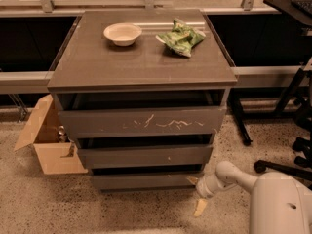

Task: Close bottom drawer

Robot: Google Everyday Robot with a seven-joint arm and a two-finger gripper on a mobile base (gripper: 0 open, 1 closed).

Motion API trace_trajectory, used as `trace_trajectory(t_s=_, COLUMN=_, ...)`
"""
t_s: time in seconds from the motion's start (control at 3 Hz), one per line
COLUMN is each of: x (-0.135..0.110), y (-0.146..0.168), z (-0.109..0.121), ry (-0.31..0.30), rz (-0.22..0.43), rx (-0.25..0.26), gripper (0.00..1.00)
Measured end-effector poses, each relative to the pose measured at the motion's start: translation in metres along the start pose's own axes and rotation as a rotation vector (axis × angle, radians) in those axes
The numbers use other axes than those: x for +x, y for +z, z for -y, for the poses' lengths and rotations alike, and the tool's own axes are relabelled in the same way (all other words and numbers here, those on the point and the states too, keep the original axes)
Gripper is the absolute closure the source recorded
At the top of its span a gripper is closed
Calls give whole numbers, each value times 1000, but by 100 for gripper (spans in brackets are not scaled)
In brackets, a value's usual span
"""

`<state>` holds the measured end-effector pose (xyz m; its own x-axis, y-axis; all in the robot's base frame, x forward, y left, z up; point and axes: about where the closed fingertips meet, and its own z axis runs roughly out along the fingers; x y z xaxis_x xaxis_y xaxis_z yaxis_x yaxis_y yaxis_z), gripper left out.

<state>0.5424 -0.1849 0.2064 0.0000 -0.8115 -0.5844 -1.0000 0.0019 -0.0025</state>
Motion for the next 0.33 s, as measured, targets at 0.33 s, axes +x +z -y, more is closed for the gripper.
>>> trace_trajectory(t_s=0.33, x=2, y=-5, z=-6, ry=2, rz=9, rx=3, gripper=0)
